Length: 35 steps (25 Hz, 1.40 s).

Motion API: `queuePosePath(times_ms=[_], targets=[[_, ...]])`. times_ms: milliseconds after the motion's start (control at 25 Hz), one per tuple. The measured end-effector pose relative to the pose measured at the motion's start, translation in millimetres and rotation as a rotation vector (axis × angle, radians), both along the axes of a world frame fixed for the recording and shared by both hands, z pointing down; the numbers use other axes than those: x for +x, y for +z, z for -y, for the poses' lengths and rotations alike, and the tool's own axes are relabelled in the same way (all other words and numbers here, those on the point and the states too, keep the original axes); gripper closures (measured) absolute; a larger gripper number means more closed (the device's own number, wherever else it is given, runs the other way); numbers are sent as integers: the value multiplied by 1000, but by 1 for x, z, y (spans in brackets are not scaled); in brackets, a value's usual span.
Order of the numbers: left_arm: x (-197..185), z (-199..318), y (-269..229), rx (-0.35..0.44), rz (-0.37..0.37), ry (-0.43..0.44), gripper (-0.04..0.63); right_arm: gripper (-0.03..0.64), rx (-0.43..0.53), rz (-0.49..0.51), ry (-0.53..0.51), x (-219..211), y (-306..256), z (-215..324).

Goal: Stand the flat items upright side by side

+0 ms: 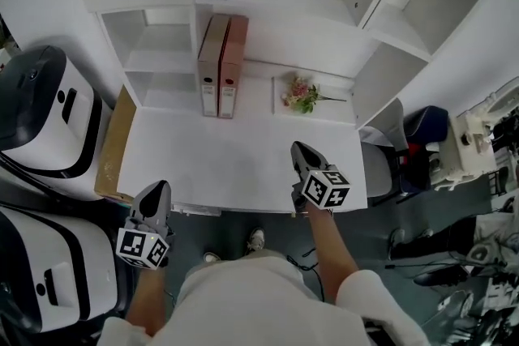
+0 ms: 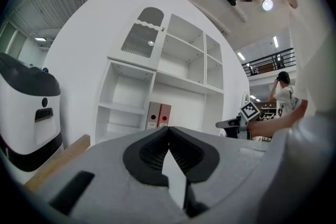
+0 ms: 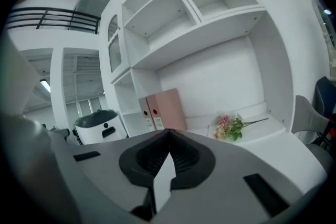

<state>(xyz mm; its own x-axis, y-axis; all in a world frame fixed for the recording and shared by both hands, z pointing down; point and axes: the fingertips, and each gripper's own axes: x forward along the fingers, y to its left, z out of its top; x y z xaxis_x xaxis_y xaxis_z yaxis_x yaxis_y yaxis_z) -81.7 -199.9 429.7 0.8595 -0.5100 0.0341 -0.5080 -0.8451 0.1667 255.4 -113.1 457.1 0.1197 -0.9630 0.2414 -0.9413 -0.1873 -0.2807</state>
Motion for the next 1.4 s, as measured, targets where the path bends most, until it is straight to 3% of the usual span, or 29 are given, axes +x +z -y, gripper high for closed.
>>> queuePosePath(times_ms=[240, 440, 680, 880, 1200, 1400], targets=[[-17, 8, -16, 30, -36, -24, 580, 617, 139, -40, 38, 5, -67, -43], [-45, 7, -30, 40, -63, -93, 580, 617, 196, -109, 53, 2, -105, -65], [-75, 1, -31, 71, -20, -151, 580, 617, 280, -133, 25, -25, -147, -81], [-101, -1, -36, 79, -12, -207, 580, 617, 279, -231, -3, -50, -164, -82], [-119, -5, -44, 100, -12, -225, 580, 617, 282, -285, -67, -83, -172, -68], [-128, -9, -32, 73, -13, -220, 580, 617, 252, -332, -127, -115, -162, -60]])
